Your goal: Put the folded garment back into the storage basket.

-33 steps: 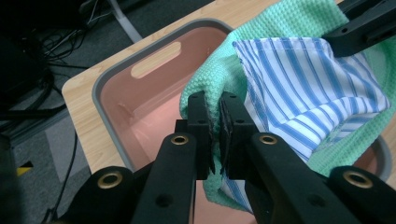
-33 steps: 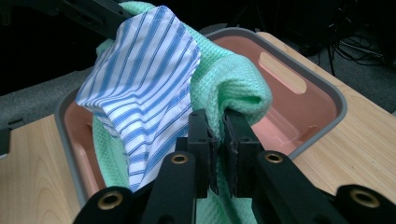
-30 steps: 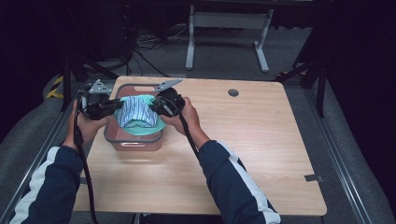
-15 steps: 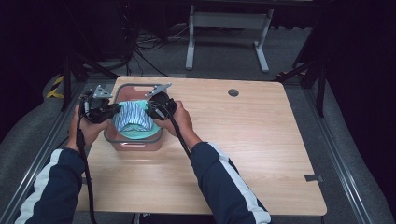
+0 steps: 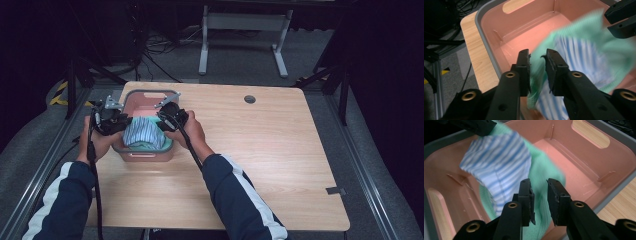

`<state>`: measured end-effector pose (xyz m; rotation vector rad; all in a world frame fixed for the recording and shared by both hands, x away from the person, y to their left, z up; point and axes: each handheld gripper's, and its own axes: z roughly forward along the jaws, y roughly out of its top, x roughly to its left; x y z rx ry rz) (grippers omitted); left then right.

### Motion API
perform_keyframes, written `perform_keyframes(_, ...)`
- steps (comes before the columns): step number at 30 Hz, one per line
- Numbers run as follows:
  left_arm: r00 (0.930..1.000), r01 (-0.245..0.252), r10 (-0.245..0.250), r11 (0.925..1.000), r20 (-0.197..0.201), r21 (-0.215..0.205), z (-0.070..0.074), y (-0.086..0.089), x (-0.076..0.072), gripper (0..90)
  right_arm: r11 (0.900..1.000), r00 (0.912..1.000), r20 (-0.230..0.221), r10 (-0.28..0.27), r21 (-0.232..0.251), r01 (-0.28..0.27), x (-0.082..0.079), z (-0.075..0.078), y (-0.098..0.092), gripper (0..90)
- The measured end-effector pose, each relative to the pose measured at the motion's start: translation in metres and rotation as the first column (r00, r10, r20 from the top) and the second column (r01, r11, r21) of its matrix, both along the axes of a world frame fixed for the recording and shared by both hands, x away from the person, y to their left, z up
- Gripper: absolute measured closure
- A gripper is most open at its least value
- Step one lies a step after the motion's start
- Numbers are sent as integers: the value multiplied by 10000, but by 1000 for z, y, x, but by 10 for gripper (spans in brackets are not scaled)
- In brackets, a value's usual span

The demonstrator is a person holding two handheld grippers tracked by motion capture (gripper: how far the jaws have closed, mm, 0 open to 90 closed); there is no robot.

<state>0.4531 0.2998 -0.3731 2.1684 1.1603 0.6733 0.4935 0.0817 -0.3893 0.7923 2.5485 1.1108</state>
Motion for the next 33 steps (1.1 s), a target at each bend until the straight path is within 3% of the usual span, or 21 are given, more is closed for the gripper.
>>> perform_keyframes(10, 9998, 154, -154, 9999, 97, 9, 4, -9, -6, 646, 9997, 9997, 223, -31, -236, 36, -2, 4, -11, 661)
perform_keyframes(16, 9988, 221, -214, 9996, 447, -154, 7, -17, -15, 576, 9995, 9994, 353, -54, -295, 64, -6, 7, -22, 615)
perform_keyframes(24, 9941, 743, -727, 9971, 803, -182, 15, -30, -31, 518, 9992, 9979, 646, -49, -393, 75, -13, 15, -38, 548)
perform_keyframes(33, 9884, 1261, -1202, 9902, 932, -607, 19, -47, -45, 452, 9983, 9950, 1002, -60, -573, 118, -21, 23, -58, 515)
